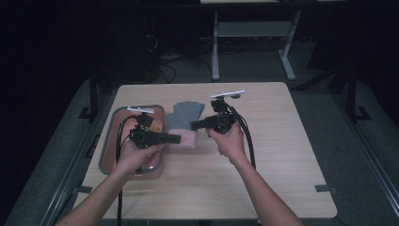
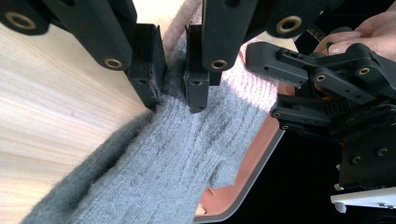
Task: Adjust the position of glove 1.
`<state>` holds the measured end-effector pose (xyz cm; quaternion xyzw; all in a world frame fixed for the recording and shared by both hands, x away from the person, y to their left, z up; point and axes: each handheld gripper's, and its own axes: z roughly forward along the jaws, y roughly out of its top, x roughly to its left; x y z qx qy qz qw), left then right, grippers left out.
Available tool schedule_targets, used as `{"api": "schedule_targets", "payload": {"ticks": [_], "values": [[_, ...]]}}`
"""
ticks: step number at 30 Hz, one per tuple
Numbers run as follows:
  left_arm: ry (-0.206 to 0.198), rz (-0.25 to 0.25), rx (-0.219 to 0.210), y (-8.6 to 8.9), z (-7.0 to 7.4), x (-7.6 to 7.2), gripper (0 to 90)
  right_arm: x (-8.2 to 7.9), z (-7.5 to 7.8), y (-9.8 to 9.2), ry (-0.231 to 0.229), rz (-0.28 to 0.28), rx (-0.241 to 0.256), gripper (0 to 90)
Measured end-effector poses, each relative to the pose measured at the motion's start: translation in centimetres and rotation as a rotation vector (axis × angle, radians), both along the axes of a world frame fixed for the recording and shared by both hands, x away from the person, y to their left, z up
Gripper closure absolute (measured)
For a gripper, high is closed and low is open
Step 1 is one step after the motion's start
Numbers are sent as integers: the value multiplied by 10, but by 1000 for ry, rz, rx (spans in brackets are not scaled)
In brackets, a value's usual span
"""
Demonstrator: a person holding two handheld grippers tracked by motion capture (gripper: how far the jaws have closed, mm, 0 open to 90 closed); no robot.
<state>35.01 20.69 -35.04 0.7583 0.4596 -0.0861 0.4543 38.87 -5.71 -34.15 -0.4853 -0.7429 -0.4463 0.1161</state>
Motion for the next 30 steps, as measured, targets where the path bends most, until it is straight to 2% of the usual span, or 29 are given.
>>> {"api": "schedule_targets", "payload": {"ticks": [10, 18, 30], "values": [[-5, 24, 0, 19, 4, -2, 618, 4, 5, 21, -9, 20, 3, 788], [-9, 32, 9, 30, 3, -3, 618, 6, 6, 33, -7, 42, -16, 788], [-5, 62, -5, 51, 7, -5, 620, 9, 10, 54, -15, 57, -11, 789]]}}
